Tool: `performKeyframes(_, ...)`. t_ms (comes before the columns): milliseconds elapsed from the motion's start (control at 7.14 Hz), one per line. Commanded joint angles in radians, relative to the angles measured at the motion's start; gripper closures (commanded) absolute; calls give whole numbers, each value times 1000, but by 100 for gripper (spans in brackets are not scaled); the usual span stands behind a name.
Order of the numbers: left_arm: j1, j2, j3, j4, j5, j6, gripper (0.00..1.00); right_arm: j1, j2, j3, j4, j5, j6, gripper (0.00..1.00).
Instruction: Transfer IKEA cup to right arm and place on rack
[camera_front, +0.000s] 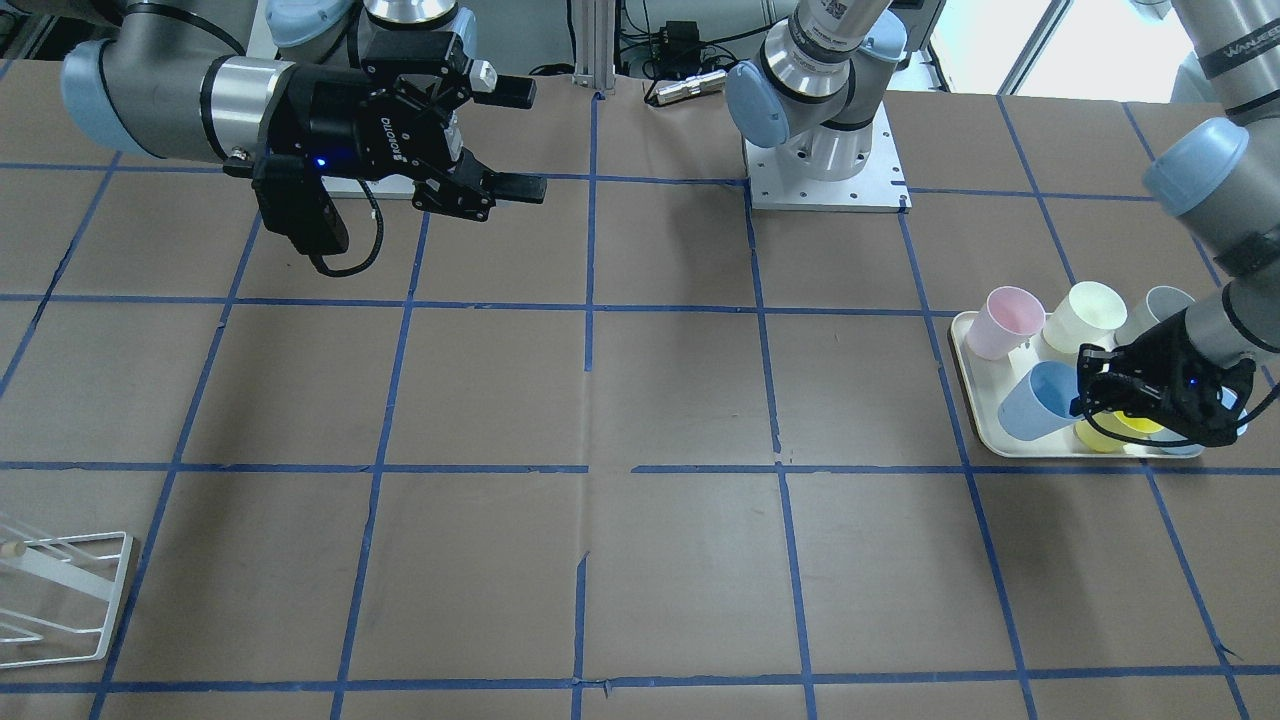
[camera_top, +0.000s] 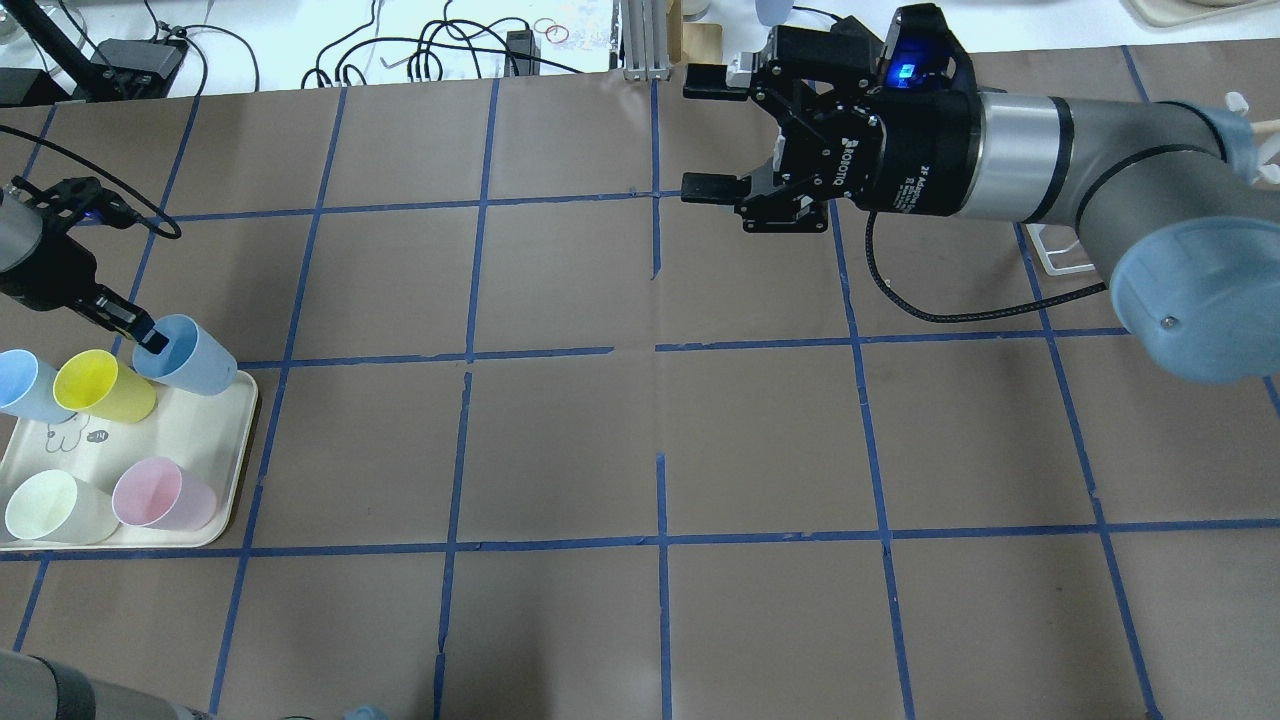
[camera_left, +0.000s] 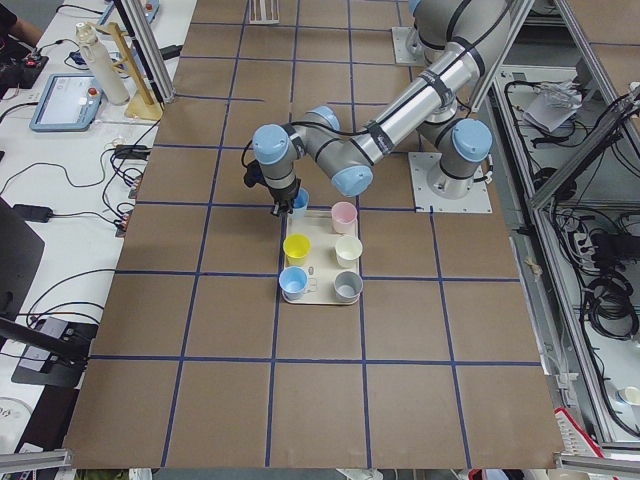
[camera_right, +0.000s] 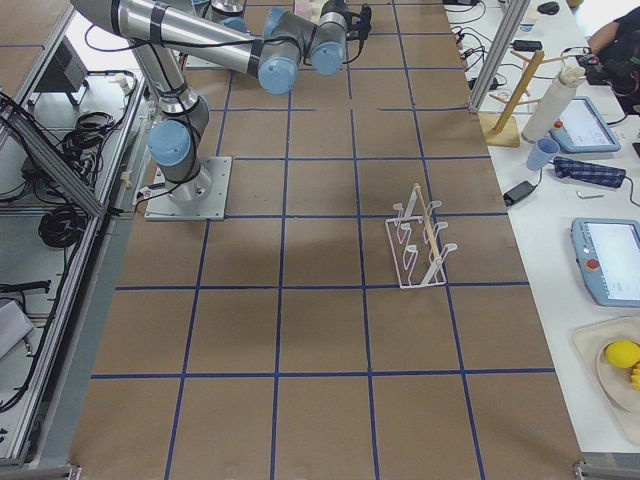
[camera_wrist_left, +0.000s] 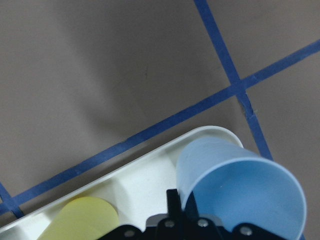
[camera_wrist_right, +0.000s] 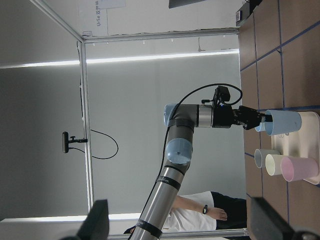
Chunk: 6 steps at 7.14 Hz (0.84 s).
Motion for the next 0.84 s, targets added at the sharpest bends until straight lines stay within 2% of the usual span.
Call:
performKeyframes(0, -8, 51, 115, -328, -202, -74, 100, 4, 3, 1, 9, 2, -12, 0)
performKeyframes(140, -42, 73, 161, -480, -262, -85, 100, 4, 5, 1, 9, 2, -7, 0)
performKeyframes(420, -152, 111, 154, -626, -521, -107, 100, 4, 5, 1, 9, 17, -3, 0)
performKeyframes(560, -207, 130, 162, -724, -572, -108, 100, 4, 12, 1, 9, 47, -1, 0)
performKeyframes(700, -253, 160, 163, -853, -682, -52, 100, 4, 31, -1, 9, 48, -4, 0)
